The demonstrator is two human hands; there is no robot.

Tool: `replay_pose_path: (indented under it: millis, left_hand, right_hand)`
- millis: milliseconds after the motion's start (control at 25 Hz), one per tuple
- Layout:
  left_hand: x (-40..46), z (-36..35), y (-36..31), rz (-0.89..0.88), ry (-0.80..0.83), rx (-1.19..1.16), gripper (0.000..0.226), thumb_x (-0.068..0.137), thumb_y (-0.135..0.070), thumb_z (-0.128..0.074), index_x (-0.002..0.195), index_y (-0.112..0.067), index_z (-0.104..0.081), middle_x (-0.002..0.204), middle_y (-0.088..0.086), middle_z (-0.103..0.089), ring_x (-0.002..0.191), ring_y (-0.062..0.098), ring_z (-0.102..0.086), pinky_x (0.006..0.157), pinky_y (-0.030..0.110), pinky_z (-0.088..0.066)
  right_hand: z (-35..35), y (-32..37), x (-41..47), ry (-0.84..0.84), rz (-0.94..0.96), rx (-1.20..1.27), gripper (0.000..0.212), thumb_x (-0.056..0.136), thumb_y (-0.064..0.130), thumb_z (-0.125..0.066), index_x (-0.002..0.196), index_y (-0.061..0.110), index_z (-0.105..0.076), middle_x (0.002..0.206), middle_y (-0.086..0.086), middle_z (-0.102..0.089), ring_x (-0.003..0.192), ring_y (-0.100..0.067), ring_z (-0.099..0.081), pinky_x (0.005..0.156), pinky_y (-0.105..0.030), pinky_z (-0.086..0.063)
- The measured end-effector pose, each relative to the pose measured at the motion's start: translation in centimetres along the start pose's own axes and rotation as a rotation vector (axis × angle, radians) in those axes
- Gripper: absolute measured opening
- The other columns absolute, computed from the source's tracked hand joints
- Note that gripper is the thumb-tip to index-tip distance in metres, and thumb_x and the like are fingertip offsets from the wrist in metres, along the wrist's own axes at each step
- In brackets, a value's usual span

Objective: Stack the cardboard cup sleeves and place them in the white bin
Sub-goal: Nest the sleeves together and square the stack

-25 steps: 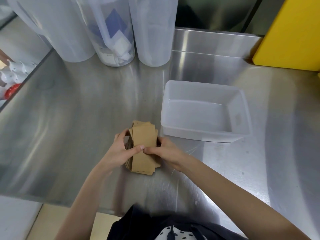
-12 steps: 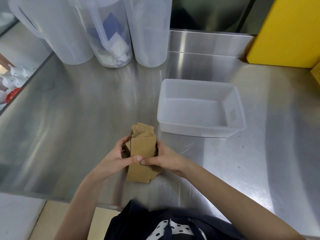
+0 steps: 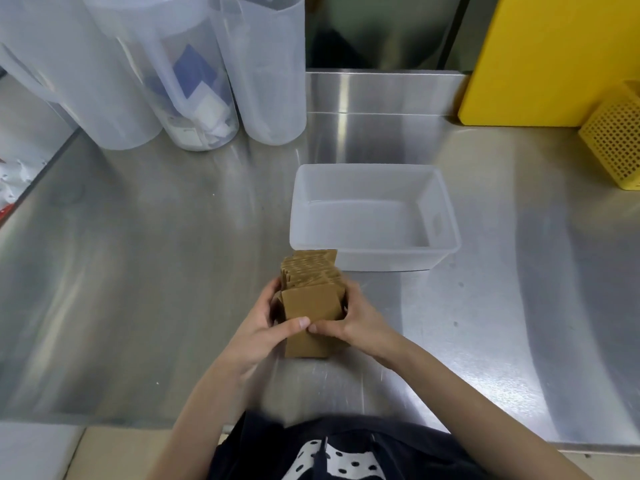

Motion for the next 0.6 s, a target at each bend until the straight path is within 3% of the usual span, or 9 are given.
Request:
replay_pose_path:
  millis: [120,200,280,360,440,520,600]
  left_hand:
    - [0.9,-2.3,-0.4,-0.035,0.049,0.033,0.078,0.061,-0.023,-0.072,0.129,-0.03,-0.035,0.124,-0.006,-0.054,0.112,0.002,-0.054,0.089,0.017,-0.049]
    - [1.4,-3.5,-0.6,-0.042,0.083,0.055,0.079,0.058,-0.03,-0.073,0.129,-0.033,-0.036,0.128,-0.007,-0.053,0.117,0.004,-0.051,0.098,0.023,-0.044]
    - [1.6,-4.7,-0.7,-0.033,0.121,0.098,0.067,0.064,-0.025,-0.071,0.121,-0.038,-0.038,0.124,-0.012,-0.053,0.113,-0.004,-0.052,0.097,0.016,-0.044]
    - [1.5,-5.6,-0.7,-0.031,0.159,0.13,0.064,0.072,-0.015,-0.069,0.121,-0.035,-0.032,0.118,-0.019,-0.05,0.102,-0.017,-0.053,0.086,0.004,-0.043]
    - [1.4,-6.1,-0.4,-0.019,0.169,0.156,0.072,0.078,-0.008,-0.065,0.13,-0.031,-0.02,0.112,-0.024,-0.046,0.097,-0.018,-0.051,0.079,-0.003,-0.04]
    - [1.4,-6.2,-0.3,-0.019,0.16,0.192,0.078,0.08,-0.007,-0.061,0.138,-0.024,-0.011,0.109,-0.026,-0.045,0.098,-0.016,-0.047,0.078,-0.007,-0.037]
    - [1.5,-6.3,-0.1,-0.011,0.147,0.206,0.076,0.082,-0.008,-0.059,0.138,-0.023,-0.01,0.106,-0.028,-0.045,0.096,-0.017,-0.046,0.076,-0.008,-0.036]
  right_hand:
    - [2.1,0.1,-1.5,-0.107,0.095,0.01,0.095,0.062,0.025,-0.075,0.14,0.028,-0.021,0.135,-0.001,-0.034,0.124,-0.014,-0.044,0.108,-0.034,-0.039]
    - [3.1,0.1,-2.3,-0.183,0.148,0.016,0.093,0.065,0.024,-0.072,0.141,0.027,-0.019,0.134,0.001,-0.031,0.124,-0.007,-0.043,0.106,-0.02,-0.038]
    - [3.7,-0.3,-2.7,-0.229,0.176,-0.01,0.095,0.065,0.026,-0.072,0.142,0.028,-0.015,0.136,0.003,-0.028,0.125,0.003,-0.038,0.1,-0.003,-0.034]
    - [3.6,-0.9,-2.7,-0.223,0.169,-0.044,0.103,0.062,0.036,-0.07,0.142,0.03,-0.006,0.14,0.004,-0.024,0.124,0.017,-0.029,0.097,0.004,-0.029]
    - [3.2,-1.5,-2.7,-0.197,0.156,-0.063,0.106,0.06,0.042,-0.065,0.14,0.033,0.005,0.146,0.003,-0.017,0.127,0.018,-0.024,0.104,-0.001,-0.027]
    - [2.6,-1.9,-2.5,-0.173,0.17,-0.102,0.101,0.065,0.042,-0.06,0.135,0.035,0.011,0.152,0.001,-0.01,0.139,0.0,-0.015,0.116,-0.021,-0.022]
    - [2.3,-2.1,-2.4,-0.155,0.179,-0.148,0.098,0.068,0.041,-0.056,0.134,0.034,0.015,0.151,0.002,-0.008,0.142,-0.01,-0.01,0.117,-0.026,-0.016]
Point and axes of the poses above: each hand's wrist, its own x-axis towards the middle knuckle, its own z-axis out of the back of the hand, y = z × x, the point moved 5 cm from there along x, towards the middle knuckle
